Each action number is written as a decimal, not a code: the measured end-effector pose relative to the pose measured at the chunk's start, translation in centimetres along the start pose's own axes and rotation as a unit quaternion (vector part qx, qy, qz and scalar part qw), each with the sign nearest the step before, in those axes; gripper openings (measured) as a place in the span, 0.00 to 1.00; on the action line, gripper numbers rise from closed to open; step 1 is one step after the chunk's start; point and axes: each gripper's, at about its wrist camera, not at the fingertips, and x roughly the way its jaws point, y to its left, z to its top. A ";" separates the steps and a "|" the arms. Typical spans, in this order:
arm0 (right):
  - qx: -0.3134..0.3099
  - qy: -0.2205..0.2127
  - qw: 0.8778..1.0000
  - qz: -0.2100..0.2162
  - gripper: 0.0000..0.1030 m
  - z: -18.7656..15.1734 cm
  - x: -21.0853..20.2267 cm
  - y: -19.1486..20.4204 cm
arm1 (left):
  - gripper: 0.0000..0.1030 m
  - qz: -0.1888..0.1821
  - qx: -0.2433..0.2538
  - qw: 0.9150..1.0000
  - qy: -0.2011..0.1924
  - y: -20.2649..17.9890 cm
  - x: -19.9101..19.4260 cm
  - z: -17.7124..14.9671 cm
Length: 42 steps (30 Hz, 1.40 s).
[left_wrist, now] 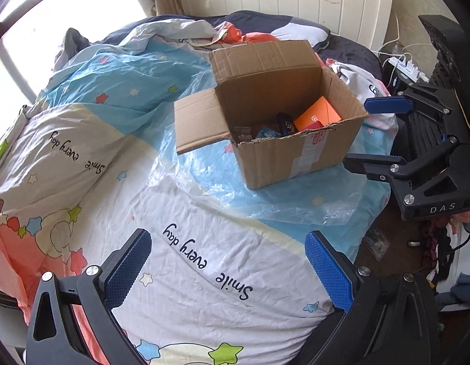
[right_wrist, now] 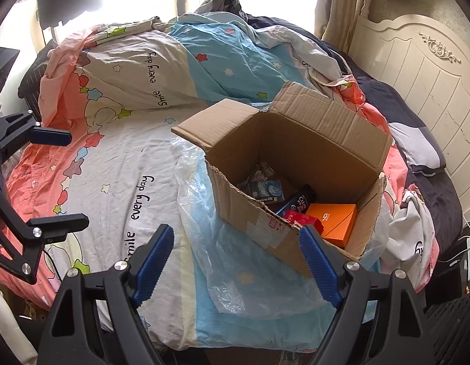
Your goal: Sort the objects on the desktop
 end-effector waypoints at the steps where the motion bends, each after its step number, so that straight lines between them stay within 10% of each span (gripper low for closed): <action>1: -0.002 0.001 1.000 0.005 0.80 -0.1 0.0 0.5 | 1.00 -0.001 -0.012 1.000 0.003 0.4 -0.1 -0.4; 23: -0.044 0.000 0.998 0.051 0.80 0.8 0.7 13.9 | 1.00 0.057 -0.193 0.980 0.011 8.8 -4.3 -10.9; 42: -0.048 -0.019 0.998 0.048 0.80 3.7 2.3 24.1 | 1.00 0.150 -0.403 0.903 -0.016 17.6 -5.5 -20.6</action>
